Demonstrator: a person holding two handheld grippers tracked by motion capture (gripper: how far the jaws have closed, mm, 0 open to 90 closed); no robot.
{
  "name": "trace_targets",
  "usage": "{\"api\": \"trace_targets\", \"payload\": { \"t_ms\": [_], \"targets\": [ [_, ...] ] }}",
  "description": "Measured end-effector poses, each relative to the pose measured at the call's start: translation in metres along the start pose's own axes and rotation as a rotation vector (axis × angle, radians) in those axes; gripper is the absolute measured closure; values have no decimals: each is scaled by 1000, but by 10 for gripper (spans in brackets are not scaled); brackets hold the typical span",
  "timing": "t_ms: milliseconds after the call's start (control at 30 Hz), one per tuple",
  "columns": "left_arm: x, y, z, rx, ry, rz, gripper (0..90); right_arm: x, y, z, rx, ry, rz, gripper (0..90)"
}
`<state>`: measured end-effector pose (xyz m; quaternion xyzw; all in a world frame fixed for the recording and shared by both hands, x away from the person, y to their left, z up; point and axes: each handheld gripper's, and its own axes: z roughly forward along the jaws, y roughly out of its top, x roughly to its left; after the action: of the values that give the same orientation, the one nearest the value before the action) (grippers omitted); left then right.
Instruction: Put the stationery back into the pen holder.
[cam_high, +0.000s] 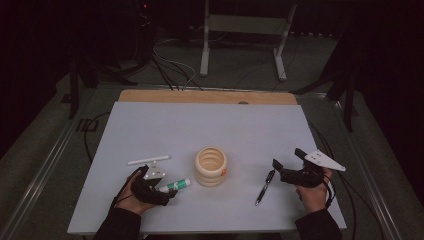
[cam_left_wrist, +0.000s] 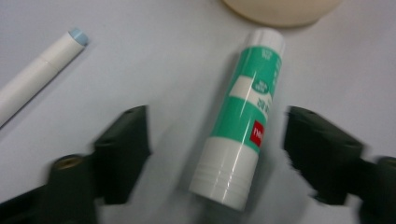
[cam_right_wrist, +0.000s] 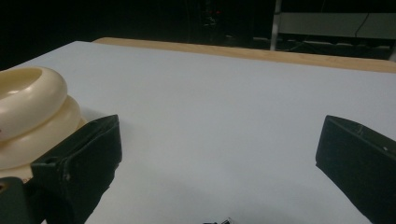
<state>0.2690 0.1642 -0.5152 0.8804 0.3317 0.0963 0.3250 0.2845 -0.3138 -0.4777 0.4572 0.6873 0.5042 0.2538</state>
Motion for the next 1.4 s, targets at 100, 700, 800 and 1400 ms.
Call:
{"api": "trace_targets", "payload": {
  "t_ms": [100,700,800,1400],
  "targets": [
    [-2,-1,0,12,13,48,452,-1,0,0,0,0,8,5],
    [-5,3,-12,-18,7,108,661,-3,-1,1,0,4,36,5],
    [-5,4,-15,-24,6,105,661,-3,-1,1,-1,3,38,6],
    [-4,13,-34,-65,21,90,660,-4,-1,0,-3,5,50,6]
  ]
}}
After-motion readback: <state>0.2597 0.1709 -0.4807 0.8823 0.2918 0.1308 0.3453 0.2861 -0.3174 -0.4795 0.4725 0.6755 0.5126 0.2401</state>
